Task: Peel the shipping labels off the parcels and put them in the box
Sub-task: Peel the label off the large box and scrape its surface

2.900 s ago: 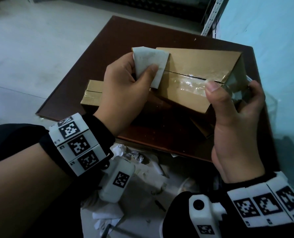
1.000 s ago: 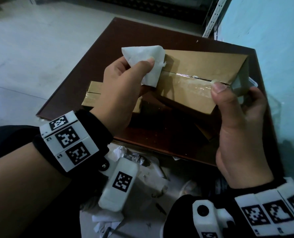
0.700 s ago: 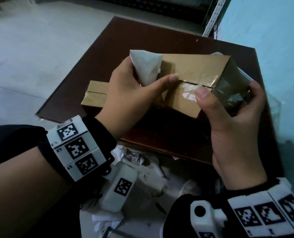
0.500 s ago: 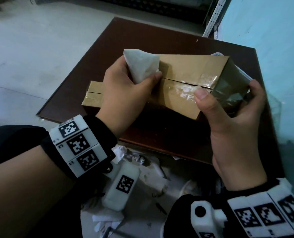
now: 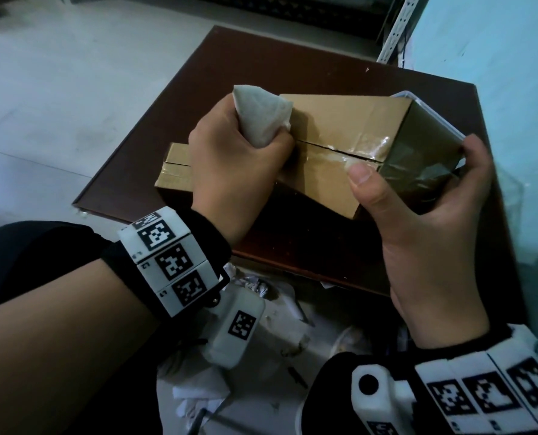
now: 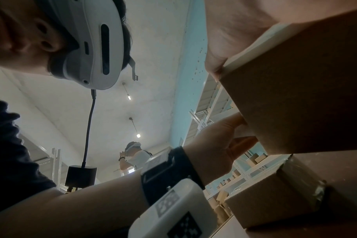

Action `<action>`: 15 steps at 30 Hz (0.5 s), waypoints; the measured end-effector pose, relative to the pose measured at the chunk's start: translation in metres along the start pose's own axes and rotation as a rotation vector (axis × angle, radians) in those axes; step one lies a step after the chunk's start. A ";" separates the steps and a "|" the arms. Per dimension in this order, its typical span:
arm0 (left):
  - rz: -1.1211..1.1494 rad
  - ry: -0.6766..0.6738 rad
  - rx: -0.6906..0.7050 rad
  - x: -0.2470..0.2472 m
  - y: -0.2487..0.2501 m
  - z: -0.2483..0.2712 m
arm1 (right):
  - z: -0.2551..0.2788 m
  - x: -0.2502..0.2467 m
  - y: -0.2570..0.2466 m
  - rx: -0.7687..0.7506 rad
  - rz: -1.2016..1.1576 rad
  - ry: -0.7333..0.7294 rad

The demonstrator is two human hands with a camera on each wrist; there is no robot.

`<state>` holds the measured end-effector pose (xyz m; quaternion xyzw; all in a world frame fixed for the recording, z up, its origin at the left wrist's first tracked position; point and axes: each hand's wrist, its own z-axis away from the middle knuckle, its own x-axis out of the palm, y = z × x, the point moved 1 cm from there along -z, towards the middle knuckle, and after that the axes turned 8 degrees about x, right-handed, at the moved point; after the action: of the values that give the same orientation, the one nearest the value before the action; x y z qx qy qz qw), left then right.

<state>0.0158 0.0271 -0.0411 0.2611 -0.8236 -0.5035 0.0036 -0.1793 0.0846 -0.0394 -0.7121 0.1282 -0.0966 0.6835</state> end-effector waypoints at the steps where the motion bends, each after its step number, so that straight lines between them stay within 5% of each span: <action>1: -0.004 0.001 0.001 0.000 0.000 0.000 | 0.000 0.000 0.000 0.000 -0.006 -0.001; 15: 0.028 0.031 -0.021 0.000 0.000 -0.004 | -0.002 -0.001 -0.002 0.014 -0.097 0.002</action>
<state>0.0168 0.0235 -0.0396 0.2571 -0.8218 -0.5078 0.0260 -0.1807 0.0827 -0.0374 -0.7127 0.0935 -0.1314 0.6827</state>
